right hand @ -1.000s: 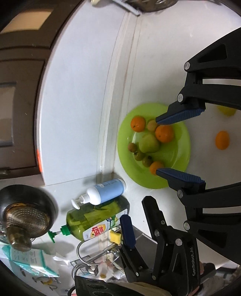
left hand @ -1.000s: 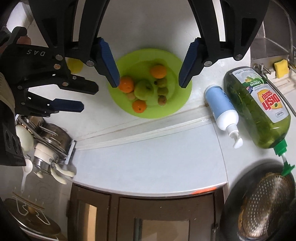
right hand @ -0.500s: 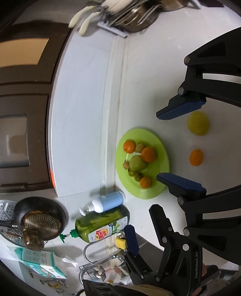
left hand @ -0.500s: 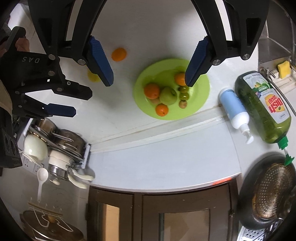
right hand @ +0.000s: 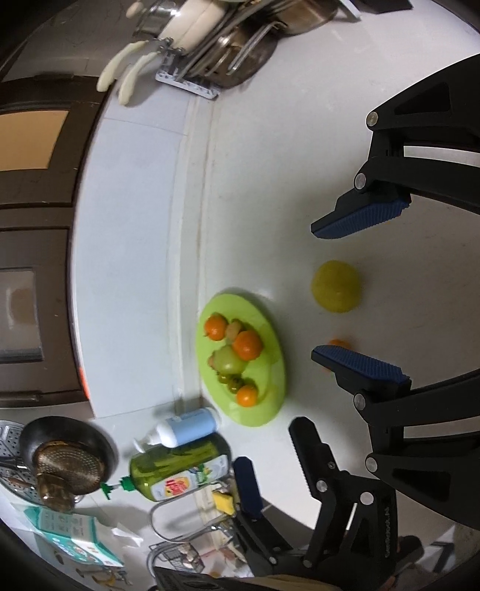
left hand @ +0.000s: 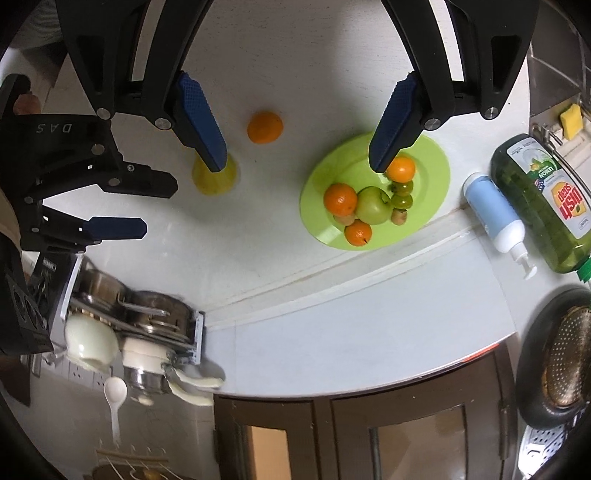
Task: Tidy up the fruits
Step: 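Grasp the tangerine with the left tool while the right tool grasps the yellow fruit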
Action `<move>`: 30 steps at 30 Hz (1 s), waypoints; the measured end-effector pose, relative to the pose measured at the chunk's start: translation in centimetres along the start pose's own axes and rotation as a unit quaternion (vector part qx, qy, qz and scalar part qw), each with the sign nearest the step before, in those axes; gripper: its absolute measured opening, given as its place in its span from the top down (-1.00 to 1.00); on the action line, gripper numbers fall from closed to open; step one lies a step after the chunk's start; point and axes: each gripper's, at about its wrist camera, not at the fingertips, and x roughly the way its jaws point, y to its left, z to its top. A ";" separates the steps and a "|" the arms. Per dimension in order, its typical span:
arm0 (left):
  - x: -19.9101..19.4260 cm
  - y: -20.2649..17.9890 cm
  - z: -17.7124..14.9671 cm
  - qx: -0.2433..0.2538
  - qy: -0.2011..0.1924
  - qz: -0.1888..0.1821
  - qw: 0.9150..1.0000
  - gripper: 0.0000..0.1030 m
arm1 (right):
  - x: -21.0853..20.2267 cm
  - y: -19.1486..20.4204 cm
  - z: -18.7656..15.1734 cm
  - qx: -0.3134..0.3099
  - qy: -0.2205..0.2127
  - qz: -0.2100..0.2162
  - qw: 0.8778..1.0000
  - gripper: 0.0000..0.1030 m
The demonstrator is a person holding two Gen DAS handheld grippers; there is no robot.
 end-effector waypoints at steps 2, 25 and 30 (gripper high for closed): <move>0.4 -0.4 -0.6 0.012 -0.006 0.010 1.000 -0.53 | 0.5 -0.2 -0.6 -0.004 0.005 0.002 1.000 -0.18; 7.7 -2.3 -3.7 0.063 0.075 -0.047 0.994 -0.21 | 7.3 -0.8 -2.5 -0.046 0.080 0.042 0.995 -0.18; 8.6 -2.4 -3.7 0.052 0.083 -0.060 0.993 -0.03 | 7.9 -1.2 -2.5 -0.043 0.086 0.045 0.994 -0.18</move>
